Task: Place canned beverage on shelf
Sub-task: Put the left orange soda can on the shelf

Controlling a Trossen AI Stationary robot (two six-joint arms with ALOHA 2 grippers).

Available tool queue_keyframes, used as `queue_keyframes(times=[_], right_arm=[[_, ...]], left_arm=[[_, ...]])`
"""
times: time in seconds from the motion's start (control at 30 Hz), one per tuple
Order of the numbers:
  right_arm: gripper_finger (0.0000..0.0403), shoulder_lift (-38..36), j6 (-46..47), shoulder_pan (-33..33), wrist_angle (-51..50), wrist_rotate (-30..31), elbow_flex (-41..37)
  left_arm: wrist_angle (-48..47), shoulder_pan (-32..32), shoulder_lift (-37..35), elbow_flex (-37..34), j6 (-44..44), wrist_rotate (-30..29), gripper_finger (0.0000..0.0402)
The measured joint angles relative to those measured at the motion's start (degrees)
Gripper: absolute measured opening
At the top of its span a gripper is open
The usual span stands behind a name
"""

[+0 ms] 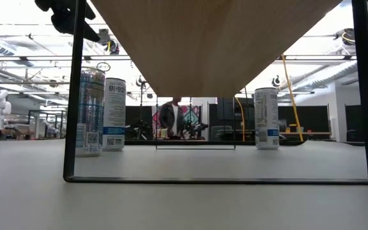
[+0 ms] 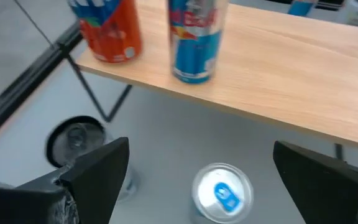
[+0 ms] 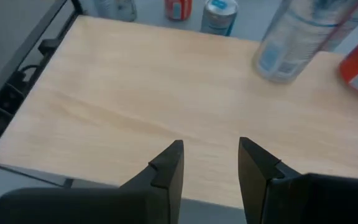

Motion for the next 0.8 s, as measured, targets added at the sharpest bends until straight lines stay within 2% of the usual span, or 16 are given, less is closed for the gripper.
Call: queue_keyframes(times=[0.13, 0.43, 0.6, 0.8], right_arm=[[0.0089, 0.01, -0.50, 2.07, 6.48, 2.00, -3.97], [0.0089, -0.02, -2.59, 3.00, 21.63, 2.06, -9.51], [0.0089, -0.02, -3.02, 3.08, 23.48, 2.04, -9.80], [0.0089, -0.02, -2.56, 4.26, 23.65, 1.91, -9.80]], left_arm=[[-0.13, -2.05, 0.07, 0.00, -1.91, 0.07, 0.0396], [-1.22, -5.19, 0.48, 0.00, -3.49, 0.15, 0.0396], [-1.22, -7.83, 0.48, 0.00, -0.46, 2.62, 0.0396], [-1.21, -12.13, 0.48, 0.00, 1.56, 2.90, 0.0396]])
